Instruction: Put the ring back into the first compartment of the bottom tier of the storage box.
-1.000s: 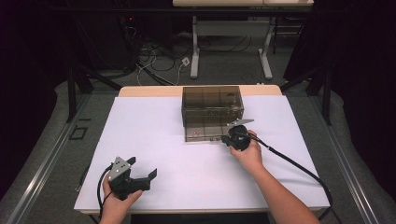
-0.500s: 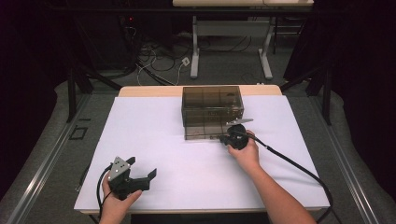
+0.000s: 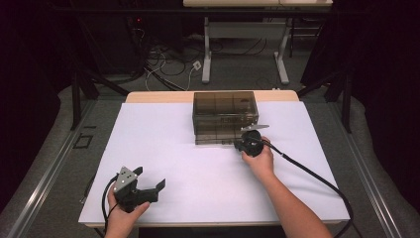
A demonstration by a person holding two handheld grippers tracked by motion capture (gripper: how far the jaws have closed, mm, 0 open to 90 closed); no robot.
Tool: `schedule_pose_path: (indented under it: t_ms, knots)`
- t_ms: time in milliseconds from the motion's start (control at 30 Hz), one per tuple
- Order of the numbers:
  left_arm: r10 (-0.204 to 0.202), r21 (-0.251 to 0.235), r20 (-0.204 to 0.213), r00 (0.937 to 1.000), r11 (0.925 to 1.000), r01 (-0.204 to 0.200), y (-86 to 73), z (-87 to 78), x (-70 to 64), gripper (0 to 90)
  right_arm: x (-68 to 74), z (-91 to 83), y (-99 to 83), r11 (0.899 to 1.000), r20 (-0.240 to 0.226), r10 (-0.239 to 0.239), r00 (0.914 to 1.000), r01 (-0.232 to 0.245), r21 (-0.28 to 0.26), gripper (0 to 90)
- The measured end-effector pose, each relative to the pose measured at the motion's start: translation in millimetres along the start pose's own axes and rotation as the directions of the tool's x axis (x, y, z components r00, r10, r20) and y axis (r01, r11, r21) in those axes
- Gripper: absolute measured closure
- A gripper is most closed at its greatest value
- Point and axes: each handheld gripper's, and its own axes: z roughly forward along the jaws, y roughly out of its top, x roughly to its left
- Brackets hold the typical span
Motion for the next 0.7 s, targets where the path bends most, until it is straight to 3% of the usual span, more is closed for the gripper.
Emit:
schedule_pose_path:
  t_ms: [700]
  knots:
    - [0.000, 0.002, -0.002, 1.0000, 1.0000, 0.000, -0.5, -1.2, 1.1, 2.9, -16.7, 6.3, 9.0, 0.999, 0.068, 0.034, 0.9971, -0.031, -0.034, 90.0]
